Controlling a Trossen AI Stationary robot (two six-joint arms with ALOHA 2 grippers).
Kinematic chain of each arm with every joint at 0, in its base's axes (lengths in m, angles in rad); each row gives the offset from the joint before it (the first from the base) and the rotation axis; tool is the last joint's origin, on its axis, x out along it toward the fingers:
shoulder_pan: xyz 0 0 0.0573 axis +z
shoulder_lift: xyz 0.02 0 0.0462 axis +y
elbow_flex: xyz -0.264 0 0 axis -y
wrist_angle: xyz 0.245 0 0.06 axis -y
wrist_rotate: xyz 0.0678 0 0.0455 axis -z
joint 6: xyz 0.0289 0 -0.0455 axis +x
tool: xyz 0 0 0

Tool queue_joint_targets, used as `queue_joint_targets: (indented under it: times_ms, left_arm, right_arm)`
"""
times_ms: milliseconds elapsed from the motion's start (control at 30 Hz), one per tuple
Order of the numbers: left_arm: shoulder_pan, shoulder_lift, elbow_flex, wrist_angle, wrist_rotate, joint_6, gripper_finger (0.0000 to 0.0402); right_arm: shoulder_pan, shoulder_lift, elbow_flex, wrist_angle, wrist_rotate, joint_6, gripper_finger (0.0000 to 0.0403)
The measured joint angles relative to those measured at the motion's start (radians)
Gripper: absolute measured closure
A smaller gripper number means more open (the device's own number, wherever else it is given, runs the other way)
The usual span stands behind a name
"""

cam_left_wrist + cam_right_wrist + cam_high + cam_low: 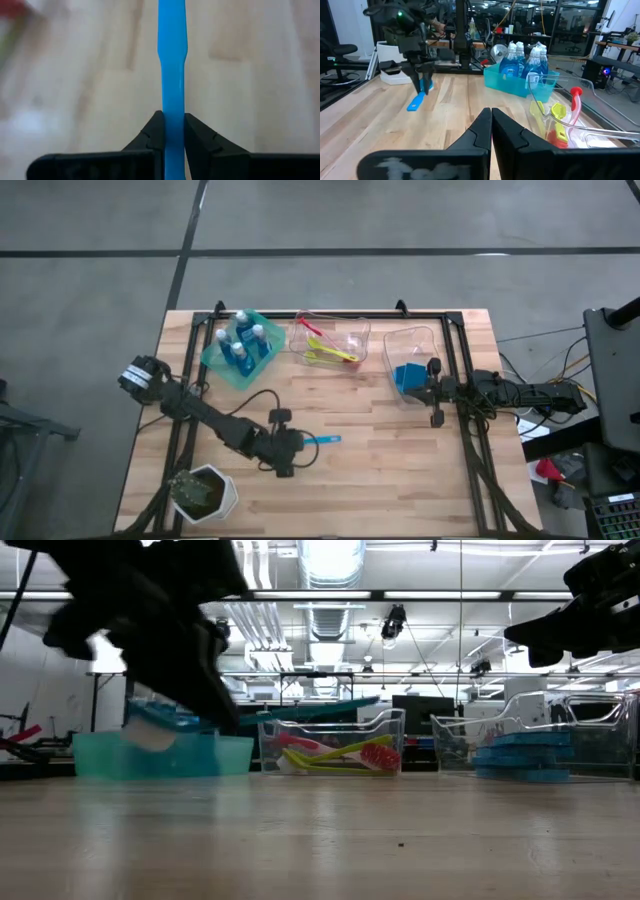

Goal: Pick & Place Kitchen Sink Supplies
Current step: Put the blue dish brush in the left transparent bin

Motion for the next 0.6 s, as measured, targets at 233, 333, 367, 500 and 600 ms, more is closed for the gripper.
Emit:
queue_joint_targets:
  times_ms: [233,333,367,500,600]
  left_arm:
    - [0.155,-0.003,0.08,-0.001,-0.055,0.298,0.0359]
    - [0.236,-0.003,0.116,-0.002,-0.048,0.406,0.036]
    - [0.263,-0.004,0.128,-0.002,-0.044,0.438,0.036]
    - [0.374,-0.004,0.183,-0.012,-0.013,0.555,0.0357]
    - [0.455,-0.004,0.226,-0.036,0.005,0.615,0.0358]
  right_arm:
    - [0.0,0.0,0.0,0.0,0.0,0.0,0.0394]
    - [0.0,0.0,0.0,0.0,0.001,0.0,0.0394]
    - [0.0,0.0,0.0,0.0,0.001,0.0,0.0394]
    - [0.0,0.0,0.0,0.0,0.001,0.0,0.0394]
    - [0.0,0.0,0.0,0.0,0.001,0.0,0.0394]
